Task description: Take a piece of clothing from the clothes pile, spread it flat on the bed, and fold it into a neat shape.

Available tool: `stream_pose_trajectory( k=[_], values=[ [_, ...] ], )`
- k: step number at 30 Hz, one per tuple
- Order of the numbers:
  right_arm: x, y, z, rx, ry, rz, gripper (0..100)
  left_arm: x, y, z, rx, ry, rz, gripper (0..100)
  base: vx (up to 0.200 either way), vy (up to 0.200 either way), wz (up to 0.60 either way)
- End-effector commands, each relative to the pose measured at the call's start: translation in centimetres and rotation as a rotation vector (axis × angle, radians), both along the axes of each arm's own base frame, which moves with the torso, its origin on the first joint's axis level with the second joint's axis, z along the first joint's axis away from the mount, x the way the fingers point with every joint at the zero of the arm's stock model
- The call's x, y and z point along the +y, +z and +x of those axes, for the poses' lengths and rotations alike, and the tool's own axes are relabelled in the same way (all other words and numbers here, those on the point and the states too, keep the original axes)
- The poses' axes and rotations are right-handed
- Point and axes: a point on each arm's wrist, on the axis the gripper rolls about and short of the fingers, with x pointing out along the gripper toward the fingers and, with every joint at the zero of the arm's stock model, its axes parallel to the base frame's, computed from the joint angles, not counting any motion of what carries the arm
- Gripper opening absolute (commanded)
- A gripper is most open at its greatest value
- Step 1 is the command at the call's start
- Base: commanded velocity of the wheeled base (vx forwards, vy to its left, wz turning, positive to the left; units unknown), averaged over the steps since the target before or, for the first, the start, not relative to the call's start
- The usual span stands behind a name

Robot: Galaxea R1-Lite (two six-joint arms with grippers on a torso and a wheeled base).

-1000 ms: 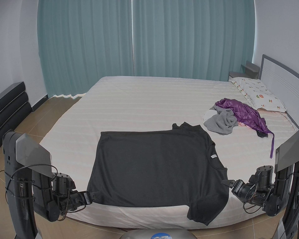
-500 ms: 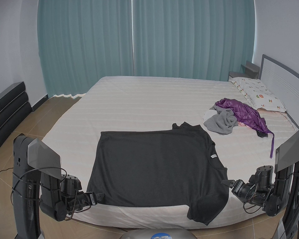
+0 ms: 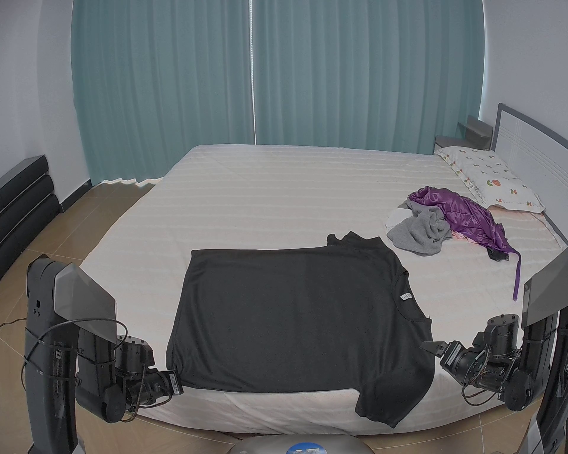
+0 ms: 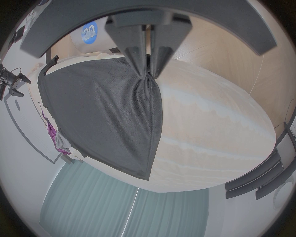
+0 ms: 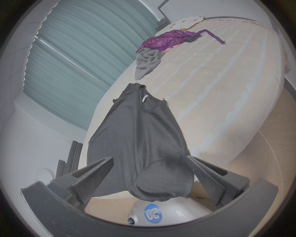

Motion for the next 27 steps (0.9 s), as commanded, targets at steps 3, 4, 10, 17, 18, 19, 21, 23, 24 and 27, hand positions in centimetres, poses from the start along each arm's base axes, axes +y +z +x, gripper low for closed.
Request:
stream_pose_trajectory(
  k=[3, 4, 10, 17, 18, 19, 21, 23, 24, 27],
  values=[
    [0.0, 0.0, -0.4, 0.006, 0.002, -0.001, 100, 0.3, 0.5, -0.8, 0.01, 0.008, 0.001, 0, 0.0, 0.0, 0.0],
    [0.0, 0.0, -0.4, 0.007, 0.002, -0.001, 100, 0.3, 0.6, -0.8, 0.005, 0.009, 0.001, 0, 0.0, 0.0, 0.0],
    [0.3, -0.3, -0.2, 0.007, 0.027, -0.004, 100, 0.3, 1.7, -0.4, -0.038, 0.01, -0.009, 0, 0.0, 0.0, 0.0],
    [0.7, -2.1, 1.8, 0.009, 0.021, -0.017, 100, 0.5, 2.4, 0.1, -0.068, 0.067, -0.059, 0, 0.0, 0.0, 0.0],
    [0.7, -2.9, 2.2, 0.025, 0.023, -0.028, 100, 0.7, 2.6, 0.2, -0.074, 0.096, -0.084, 0, 0.0, 0.0, 0.0],
    [0.6, -3.3, 2.4, 0.027, 0.022, -0.033, 100, 0.7, 2.6, 0.2, -0.073, 0.105, -0.095, 0, 0.0, 0.0, 0.0],
    [0.4, -3.8, 3.1, 0.019, 0.021, -0.046, 100, 0.7, 2.6, 0.2, -0.071, 0.117, -0.107, 0, 0.0, 0.0, 0.0],
    [-0.1, -4.2, 3.9, 0.01, 0.016, -0.072, 100, 0.8, 2.6, 0.2, -0.066, 0.138, -0.128, 0, 0.0, 0.0, 0.0],
    [-0.3, -4.4, 4.2, 0.015, 0.015, -0.083, 100, 0.8, 2.6, 0.2, -0.064, 0.145, -0.138, 0, 0.0, 0.0, 0.0],
    [-0.7, -4.7, 5.0, 0.018, 0.012, -0.107, 100, 0.8, 2.7, 0.0, -0.058, 0.154, -0.16, 0, 0.0, 0.0, 0.0]
  ],
)
